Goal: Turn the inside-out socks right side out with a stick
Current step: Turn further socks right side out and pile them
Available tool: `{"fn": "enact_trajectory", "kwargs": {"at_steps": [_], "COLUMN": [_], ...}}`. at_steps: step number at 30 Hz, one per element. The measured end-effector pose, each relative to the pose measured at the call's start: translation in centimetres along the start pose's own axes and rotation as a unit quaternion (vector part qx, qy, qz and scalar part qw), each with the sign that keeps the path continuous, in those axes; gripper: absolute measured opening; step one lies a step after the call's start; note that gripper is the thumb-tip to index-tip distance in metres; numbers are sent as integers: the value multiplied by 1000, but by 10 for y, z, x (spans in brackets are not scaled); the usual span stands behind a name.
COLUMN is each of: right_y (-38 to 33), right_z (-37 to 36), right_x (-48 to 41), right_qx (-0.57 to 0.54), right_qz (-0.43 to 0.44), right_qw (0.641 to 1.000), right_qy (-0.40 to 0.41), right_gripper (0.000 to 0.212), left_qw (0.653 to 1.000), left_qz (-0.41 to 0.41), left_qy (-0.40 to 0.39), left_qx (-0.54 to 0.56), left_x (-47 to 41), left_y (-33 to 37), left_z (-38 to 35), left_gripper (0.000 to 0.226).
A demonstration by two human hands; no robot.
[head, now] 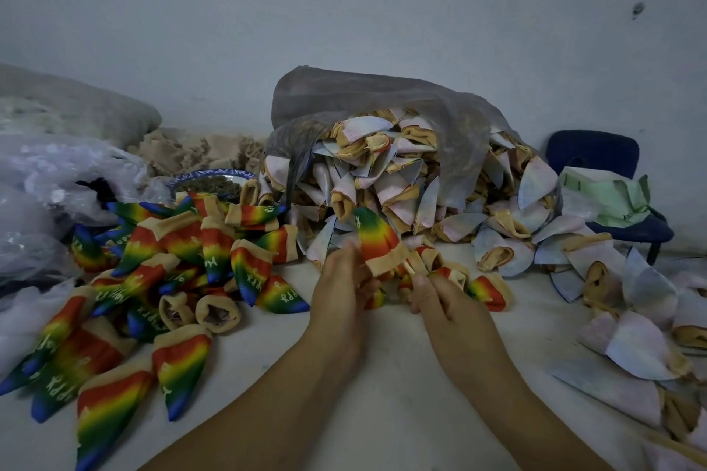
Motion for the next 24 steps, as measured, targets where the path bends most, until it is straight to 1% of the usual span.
{"fn": "enact_trajectory", "kwargs": {"at_steps": [1, 3, 6, 7, 8, 9, 11, 12, 13, 16, 17, 19, 21, 24], "right_y": [0, -1, -2, -2, -1, 0, 2, 2, 1, -2, -2, 0, 3, 6], "right_z": [2, 3, 1, 0, 0, 0, 1, 2, 3, 3, 3, 3, 3, 7], "right_x": [1, 2, 2, 2, 2, 1, 1, 1, 1, 2, 3, 2, 0, -2], "right_qx": [18, 57, 94, 95, 94, 96, 105, 116, 134, 201, 216, 228, 225, 219], "right_qz": [6, 15, 27, 25, 21, 18, 19, 24, 31, 62, 70, 74, 75, 80], "right_qw": [1000, 998, 995, 995, 994, 994, 993, 991, 989, 977, 973, 970, 971, 971], "right_qy": [4, -1, -25, -33, -40, -47, -54, -56, -55, -43, -39, -41, -43, -48], "right_gripper": [51, 52, 56, 55, 53, 50, 48, 48, 50, 57, 55, 46, 35, 21], "left_qw": [1000, 1000, 997, 995, 993, 990, 987, 986, 986, 991, 993, 995, 994, 985], "left_qz": [-6, -18, -50, -63, -72, -82, -102, -108, -112, -94, -84, -71, -75, -110], "left_qy": [4, -2, -24, -32, -33, -31, -39, -46, -50, -40, -36, -28, -15, 2], "left_qx": [16, 11, -54, -74, -92, -108, -117, -114, -113, -88, -75, -59, -81, -135], "left_x": [0, 2, 8, 8, 8, 9, 9, 9, 9, 9, 8, 7, 5, 3], "left_y": [2, 6, 9, 10, 11, 12, 16, 16, 16, 13, 11, 11, 10, 11], "left_z": [1, 1, -1, -3, -3, -3, -4, -5, -5, -4, -3, -2, 0, 2], "left_gripper": [33, 49, 76, 80, 81, 77, 53, 45, 45, 70, 73, 74, 76, 59]}}
Point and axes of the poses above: each hand's wrist, its own x-axis away from the middle knuckle, its own z-axis out of the back of the hand, y = z × x, the point moved 5 cm from there along -x, towards the middle knuckle, and after that the axes turned 8 degrees about -x, right-handed, at the moved point
